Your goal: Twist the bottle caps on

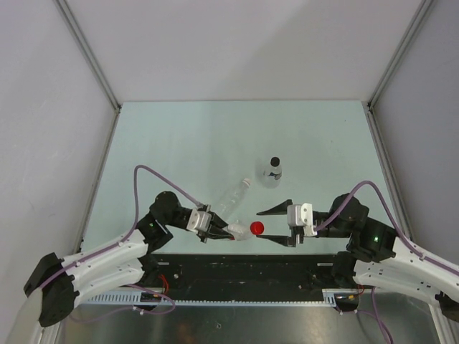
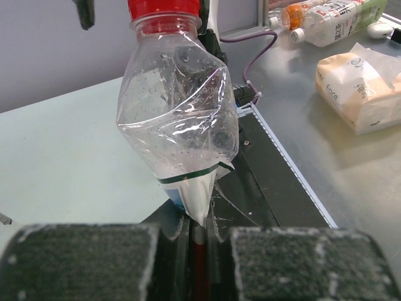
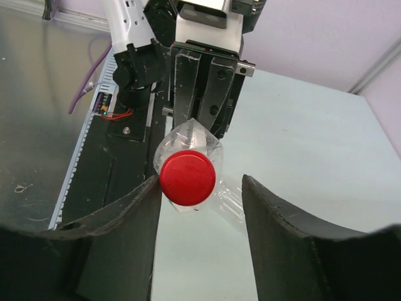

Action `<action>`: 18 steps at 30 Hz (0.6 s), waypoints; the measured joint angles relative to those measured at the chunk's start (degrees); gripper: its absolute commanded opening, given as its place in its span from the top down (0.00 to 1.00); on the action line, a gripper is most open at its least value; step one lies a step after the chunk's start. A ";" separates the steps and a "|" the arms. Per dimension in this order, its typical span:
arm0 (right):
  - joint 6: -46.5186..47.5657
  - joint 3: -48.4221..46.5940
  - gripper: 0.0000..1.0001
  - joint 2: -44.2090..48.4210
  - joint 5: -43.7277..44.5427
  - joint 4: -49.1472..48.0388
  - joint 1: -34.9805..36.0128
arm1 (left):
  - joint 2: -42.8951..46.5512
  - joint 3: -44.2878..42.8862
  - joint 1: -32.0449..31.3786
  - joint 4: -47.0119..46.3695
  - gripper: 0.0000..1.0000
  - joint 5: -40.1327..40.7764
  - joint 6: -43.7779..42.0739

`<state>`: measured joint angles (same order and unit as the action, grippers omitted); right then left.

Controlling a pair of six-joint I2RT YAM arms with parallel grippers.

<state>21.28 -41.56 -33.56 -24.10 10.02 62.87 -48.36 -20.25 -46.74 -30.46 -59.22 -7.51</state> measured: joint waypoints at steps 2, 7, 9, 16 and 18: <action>0.00 0.00 0.46 -0.31 -0.59 0.00 0.00 | -0.39 -0.04 0.02 0.00 1.00 -0.09 0.00; -0.04 0.00 0.56 -1.03 -2.32 -0.07 0.00 | -1.18 -0.22 0.02 0.20 1.00 -0.55 0.11; -0.07 0.00 0.64 -1.14 -2.82 -0.24 0.00 | -1.20 -0.24 0.02 0.17 1.00 -0.61 0.24; -1.92 0.00 0.99 -1.42 -3.10 -1.14 0.00 | -1.01 -0.24 0.07 0.24 1.00 -1.14 1.77; -5.14 0.04 1.00 -1.42 -0.98 -1.81 0.04 | -0.68 -0.24 0.07 0.17 1.00 0.42 2.51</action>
<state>16.14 -41.52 -34.98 -25.08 8.21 62.92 -49.04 -20.49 -46.68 -30.28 -58.81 -4.99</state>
